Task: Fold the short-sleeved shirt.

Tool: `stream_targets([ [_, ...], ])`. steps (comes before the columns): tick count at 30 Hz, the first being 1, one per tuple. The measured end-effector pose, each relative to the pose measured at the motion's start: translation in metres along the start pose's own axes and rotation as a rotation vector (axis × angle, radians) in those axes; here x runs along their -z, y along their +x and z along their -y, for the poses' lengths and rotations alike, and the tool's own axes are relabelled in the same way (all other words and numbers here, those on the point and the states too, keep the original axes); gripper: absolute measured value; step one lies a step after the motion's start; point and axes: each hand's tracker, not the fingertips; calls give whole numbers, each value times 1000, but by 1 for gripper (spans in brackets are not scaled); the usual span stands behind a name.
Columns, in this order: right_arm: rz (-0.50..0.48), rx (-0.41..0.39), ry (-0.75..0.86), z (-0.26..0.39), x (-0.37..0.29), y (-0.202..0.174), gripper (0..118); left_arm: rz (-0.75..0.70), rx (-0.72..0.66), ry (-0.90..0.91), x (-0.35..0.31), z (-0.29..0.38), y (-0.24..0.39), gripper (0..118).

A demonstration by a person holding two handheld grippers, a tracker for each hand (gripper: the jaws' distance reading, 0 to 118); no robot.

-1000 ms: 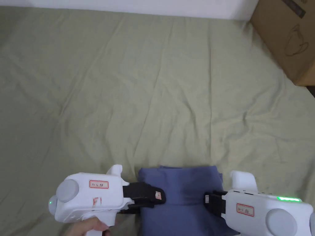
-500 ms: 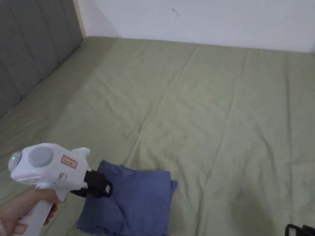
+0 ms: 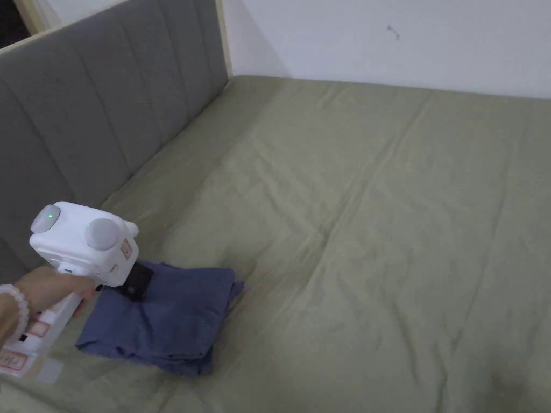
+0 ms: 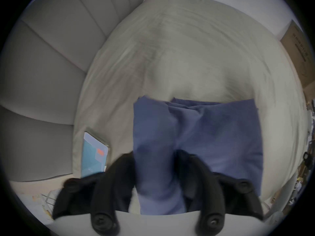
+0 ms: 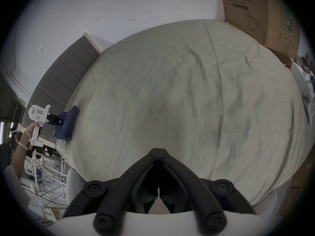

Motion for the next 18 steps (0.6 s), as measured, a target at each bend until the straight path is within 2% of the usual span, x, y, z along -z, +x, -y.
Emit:
stream_targets([
  [1,-3,-3,1,-1,0,-1,0,-23,12,32,9,-8,-9,93],
  [2,-4,-7,2,-1,0,-1,0,-19,7,60,2,-5,-6,104],
  [6,-7,-18,4,0,-4,1,0,64,-74,174,-43,7,2,103],
  [7,-12,-15,7,1,-6,2,0,109,-108,203,-57,10,6,100],
  [8,-16,-11,15,1,-9,1,0,158,-134,220,-73,13,13,81],
  [9,-18,-9,24,2,-11,1,0,200,-154,260,-83,19,13,55],
  [10,-21,-7,35,3,-14,1,0,233,-184,309,-98,25,22,21],
  [11,-22,-4,50,3,-17,1,0,255,-206,341,-111,32,34,2],
  [14,-36,-8,101,-2,-31,-1,0,346,-177,422,-149,63,76,0],
  [18,-12,-52,218,-13,-57,-13,0,405,-167,535,-192,96,131,0],
])
